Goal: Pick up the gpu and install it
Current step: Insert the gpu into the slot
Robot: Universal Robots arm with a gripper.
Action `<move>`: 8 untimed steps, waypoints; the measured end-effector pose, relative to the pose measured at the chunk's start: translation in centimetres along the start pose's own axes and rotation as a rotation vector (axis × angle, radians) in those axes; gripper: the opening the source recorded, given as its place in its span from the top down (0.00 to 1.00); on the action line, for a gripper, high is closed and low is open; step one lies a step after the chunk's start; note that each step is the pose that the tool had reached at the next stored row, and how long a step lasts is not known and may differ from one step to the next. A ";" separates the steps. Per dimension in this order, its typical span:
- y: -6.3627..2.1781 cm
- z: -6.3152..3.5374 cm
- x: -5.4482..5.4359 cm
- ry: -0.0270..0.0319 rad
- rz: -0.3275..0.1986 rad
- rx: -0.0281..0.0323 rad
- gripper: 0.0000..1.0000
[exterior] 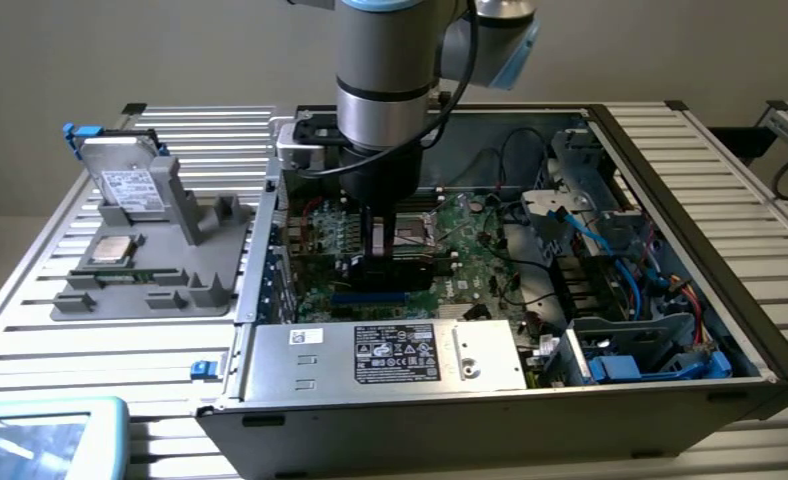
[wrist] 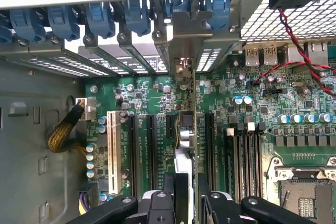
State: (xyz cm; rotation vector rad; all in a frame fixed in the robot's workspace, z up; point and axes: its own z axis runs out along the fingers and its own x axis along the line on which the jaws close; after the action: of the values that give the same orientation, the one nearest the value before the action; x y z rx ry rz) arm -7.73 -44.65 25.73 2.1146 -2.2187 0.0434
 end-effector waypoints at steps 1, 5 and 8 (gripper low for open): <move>0.00 0.00 0.0 0.0000 0.000 0.0000 0.73; 0.00 0.03 0.1 -0.0006 0.000 0.0001 0.73; -0.01 0.03 0.1 -0.0004 0.000 0.0000 0.73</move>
State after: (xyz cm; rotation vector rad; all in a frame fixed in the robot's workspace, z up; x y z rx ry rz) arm -7.73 -44.80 25.71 2.1147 -2.2190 0.0430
